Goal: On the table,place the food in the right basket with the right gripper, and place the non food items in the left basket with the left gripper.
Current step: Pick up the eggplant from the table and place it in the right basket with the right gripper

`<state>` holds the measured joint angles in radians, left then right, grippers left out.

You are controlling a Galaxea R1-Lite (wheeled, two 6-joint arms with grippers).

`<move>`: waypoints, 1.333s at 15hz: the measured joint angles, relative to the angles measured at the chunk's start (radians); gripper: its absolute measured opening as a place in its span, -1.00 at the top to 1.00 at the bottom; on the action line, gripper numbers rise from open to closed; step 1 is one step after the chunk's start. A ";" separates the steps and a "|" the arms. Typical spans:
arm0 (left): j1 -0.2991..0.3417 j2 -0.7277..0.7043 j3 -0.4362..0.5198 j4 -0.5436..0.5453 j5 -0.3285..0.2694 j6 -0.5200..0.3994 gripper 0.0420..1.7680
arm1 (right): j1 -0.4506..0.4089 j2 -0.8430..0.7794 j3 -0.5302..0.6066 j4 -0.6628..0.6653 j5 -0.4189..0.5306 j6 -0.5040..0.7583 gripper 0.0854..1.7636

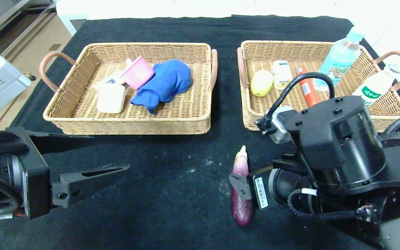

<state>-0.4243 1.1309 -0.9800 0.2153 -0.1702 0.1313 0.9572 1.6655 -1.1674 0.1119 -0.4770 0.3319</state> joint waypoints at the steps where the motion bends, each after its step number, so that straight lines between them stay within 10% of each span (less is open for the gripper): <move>1: 0.000 -0.001 0.000 0.000 0.000 0.000 -0.94 | 0.007 0.016 -0.001 0.001 -0.009 0.017 -0.94; 14: -0.001 0.004 0.001 0.000 -0.003 0.000 -0.94 | 0.032 0.136 -0.003 0.008 -0.072 0.062 -0.94; 20: -0.001 0.006 0.003 0.000 -0.005 0.000 -0.94 | 0.033 0.141 -0.003 0.008 -0.071 0.062 0.02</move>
<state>-0.4251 1.1372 -0.9774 0.2149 -0.1755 0.1309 0.9904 1.8064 -1.1704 0.1202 -0.5479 0.3938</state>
